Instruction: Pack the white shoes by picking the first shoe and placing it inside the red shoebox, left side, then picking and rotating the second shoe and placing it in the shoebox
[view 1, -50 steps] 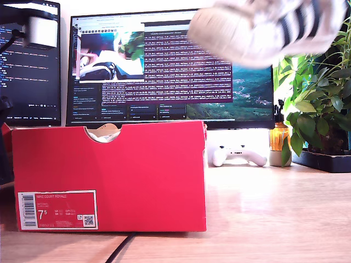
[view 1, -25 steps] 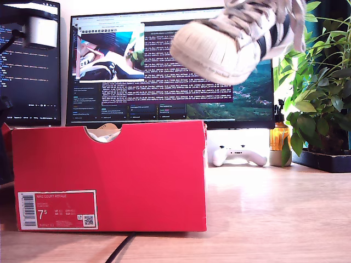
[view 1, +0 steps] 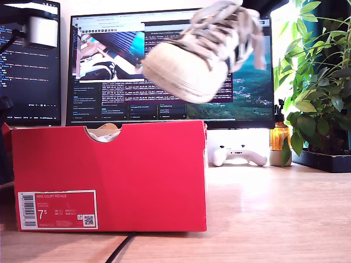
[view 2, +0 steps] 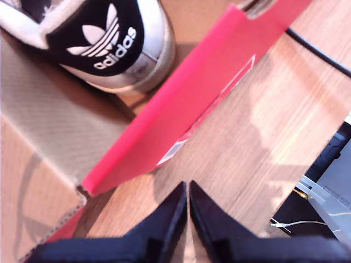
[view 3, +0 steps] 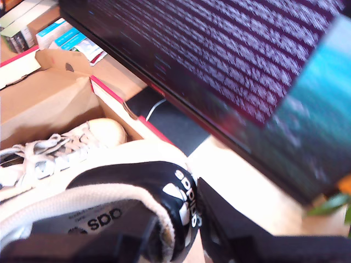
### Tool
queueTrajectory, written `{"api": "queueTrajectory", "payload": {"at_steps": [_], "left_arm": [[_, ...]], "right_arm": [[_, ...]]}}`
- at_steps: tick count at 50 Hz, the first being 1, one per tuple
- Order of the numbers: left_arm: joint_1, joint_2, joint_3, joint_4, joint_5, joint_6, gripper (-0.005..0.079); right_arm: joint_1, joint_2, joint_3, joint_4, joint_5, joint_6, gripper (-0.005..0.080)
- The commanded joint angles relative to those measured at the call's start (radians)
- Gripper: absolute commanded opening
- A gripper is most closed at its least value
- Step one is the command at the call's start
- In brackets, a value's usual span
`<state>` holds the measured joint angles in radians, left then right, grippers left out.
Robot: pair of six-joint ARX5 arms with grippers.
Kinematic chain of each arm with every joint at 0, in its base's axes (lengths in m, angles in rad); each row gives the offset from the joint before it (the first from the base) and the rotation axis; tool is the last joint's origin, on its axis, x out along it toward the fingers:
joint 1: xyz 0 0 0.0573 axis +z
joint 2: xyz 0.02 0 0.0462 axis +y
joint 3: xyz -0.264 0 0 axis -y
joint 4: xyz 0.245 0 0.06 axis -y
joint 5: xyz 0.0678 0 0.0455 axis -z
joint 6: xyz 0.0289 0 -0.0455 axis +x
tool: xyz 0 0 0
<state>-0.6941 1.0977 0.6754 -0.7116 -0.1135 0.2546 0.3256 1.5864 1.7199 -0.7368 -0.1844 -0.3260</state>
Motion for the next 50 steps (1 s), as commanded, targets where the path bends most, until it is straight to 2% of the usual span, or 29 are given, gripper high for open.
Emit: {"api": "queueTrajectory", "payload": {"at_steps": [1, 13, 50], "left_arm": [[-0.005, 0.011, -0.006, 0.005, 0.001, 0.007, -0.0018], [-0.005, 0.011, -0.006, 0.005, 0.001, 0.007, -0.0018], [-0.005, 0.011, -0.006, 0.006, 0.001, 0.007, -0.0018]], "right_arm": [[0.023, 0.008, 0.085, 0.014, -0.016, -0.005, -0.0010], [0.061, 0.102, 0.166, -0.017, -0.015, -0.119, -0.0010], [0.145, 0.266, 0.166, 0.022, 0.007, -0.200, -0.0010]]}}
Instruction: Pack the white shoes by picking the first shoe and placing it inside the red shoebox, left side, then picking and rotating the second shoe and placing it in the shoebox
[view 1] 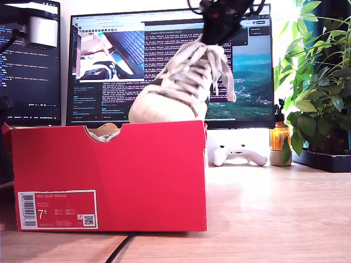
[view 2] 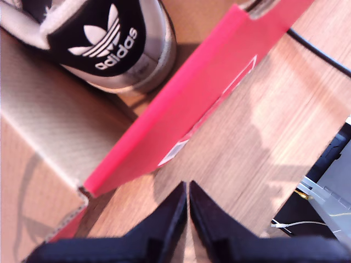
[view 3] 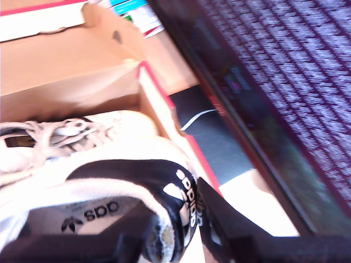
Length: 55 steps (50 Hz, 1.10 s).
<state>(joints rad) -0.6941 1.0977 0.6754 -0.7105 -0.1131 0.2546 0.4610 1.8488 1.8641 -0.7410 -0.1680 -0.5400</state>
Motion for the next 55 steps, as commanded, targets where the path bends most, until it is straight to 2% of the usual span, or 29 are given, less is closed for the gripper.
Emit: {"api": "queueTrajectory", "payload": {"at_steps": [1, 31, 55], "left_arm": [[-0.005, 0.011, -0.006, 0.005, 0.001, 0.007, -0.0018], [-0.005, 0.011, -0.006, 0.009, 0.001, 0.007, -0.0018], [-0.005, 0.011, -0.006, 0.008, 0.000, 0.007, -0.0018]], "right_arm": [[0.011, 0.005, 0.021, 0.026, -0.009, 0.013, -0.0010], [0.015, 0.053, 0.021, 0.015, -0.017, -0.011, -0.0010], [-0.004, 0.058, 0.021, -0.054, -0.017, -0.018, -0.0010]]}}
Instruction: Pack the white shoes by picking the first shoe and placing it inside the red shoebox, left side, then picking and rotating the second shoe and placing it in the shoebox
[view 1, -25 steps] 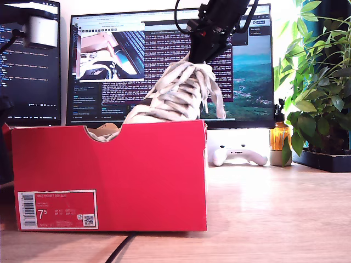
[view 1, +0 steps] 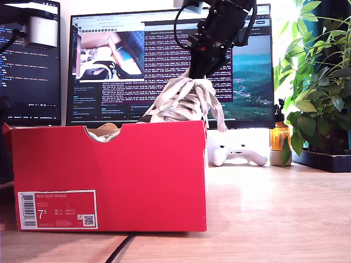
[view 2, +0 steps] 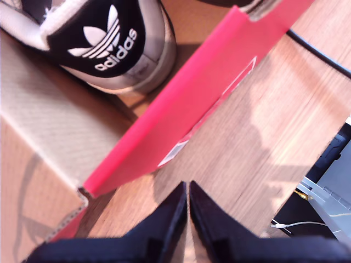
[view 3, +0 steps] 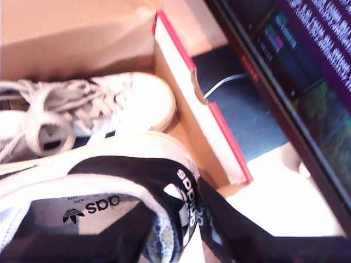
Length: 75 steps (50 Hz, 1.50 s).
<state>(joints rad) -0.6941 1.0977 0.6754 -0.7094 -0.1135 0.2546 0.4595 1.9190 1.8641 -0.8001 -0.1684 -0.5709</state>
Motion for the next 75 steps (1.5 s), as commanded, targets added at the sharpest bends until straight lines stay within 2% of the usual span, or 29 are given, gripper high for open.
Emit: {"api": "queueTrajectory", "payload": {"at_steps": [1, 13, 24, 37, 43, 54, 61, 67, 75], "left_arm": [[-0.005, 0.011, -0.006, 0.007, 0.001, 0.007, -0.0018], [-0.005, 0.011, -0.006, 0.008, 0.001, 0.007, -0.0018], [-0.005, 0.011, -0.006, 0.007, 0.001, 0.007, -0.0018], [-0.005, 0.011, -0.006, 0.007, 0.001, 0.007, -0.0018], [-0.005, 0.011, -0.006, 0.007, 0.001, 0.007, -0.0018], [-0.005, 0.011, -0.006, 0.007, 0.001, 0.007, -0.0018], [-0.005, 0.011, -0.006, 0.007, 0.001, 0.007, -0.0018], [-0.005, 0.011, -0.006, 0.007, 0.001, 0.007, -0.0018], [-0.005, 0.011, -0.006, 0.006, 0.002, 0.007, -0.0018]], "right_arm": [[-0.003, -0.013, 0.021, 0.005, -0.016, 0.013, -0.0010], [-0.001, -0.012, 0.021, 0.021, -0.065, 0.013, -0.0010], [0.019, -0.012, 0.021, 0.008, -0.059, 0.013, 0.0007], [0.018, -0.012, 0.021, -0.011, -0.032, 0.014, 0.0147], [0.019, -0.012, 0.021, -0.010, -0.015, 0.018, 0.0153], [0.026, -0.012, 0.021, 0.017, -0.005, 0.051, 0.0235], [0.037, -0.012, 0.021, 0.019, 0.008, 0.050, 0.0240], [0.044, -0.012, 0.021, 0.027, 0.045, 0.061, 0.0305], [0.046, -0.012, 0.021, 0.034, 0.049, 0.077, 0.0315]]}}
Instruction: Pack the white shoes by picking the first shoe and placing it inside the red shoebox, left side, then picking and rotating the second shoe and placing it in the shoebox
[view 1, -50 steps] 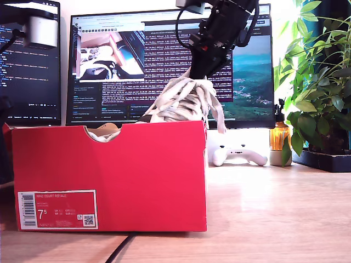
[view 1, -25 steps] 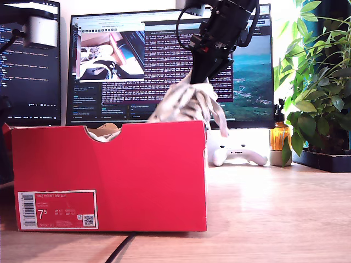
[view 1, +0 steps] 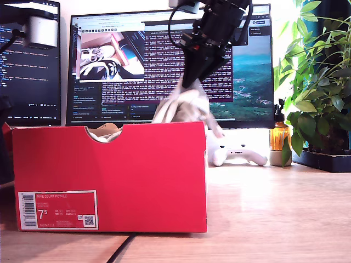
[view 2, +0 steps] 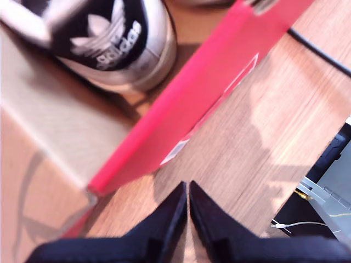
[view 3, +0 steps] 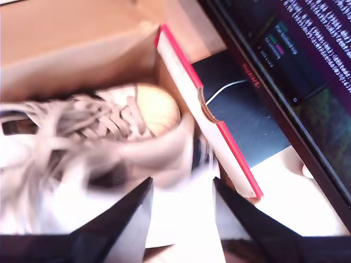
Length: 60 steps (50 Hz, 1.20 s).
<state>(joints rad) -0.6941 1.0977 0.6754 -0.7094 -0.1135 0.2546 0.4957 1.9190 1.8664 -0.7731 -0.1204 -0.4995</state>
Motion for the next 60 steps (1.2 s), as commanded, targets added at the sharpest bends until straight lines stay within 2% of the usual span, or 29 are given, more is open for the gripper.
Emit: {"api": "queueTrajectory", "payload": {"at_steps": [1, 33, 47, 51, 60], "left_arm": [[-0.005, 0.011, -0.006, 0.007, 0.002, 0.007, -0.0018], [-0.005, 0.011, -0.006, 0.007, 0.002, 0.007, -0.0018], [-0.005, 0.011, -0.006, 0.007, 0.001, 0.007, -0.0018], [-0.005, 0.011, -0.006, 0.007, 0.002, 0.007, -0.0018], [-0.005, 0.011, -0.006, 0.007, 0.002, 0.007, -0.0018]], "right_arm": [[0.011, -0.012, 0.019, 0.006, 0.001, 0.005, 0.0315], [0.024, 0.008, 0.019, -0.031, 0.000, 0.103, 0.0314], [0.006, 0.085, 0.019, -0.048, 0.135, 0.458, 0.0314], [0.005, 0.087, 0.019, -0.054, 0.143, 0.535, 0.0314], [0.006, 0.087, 0.019, -0.083, 0.161, 0.563, 0.0314]]}}
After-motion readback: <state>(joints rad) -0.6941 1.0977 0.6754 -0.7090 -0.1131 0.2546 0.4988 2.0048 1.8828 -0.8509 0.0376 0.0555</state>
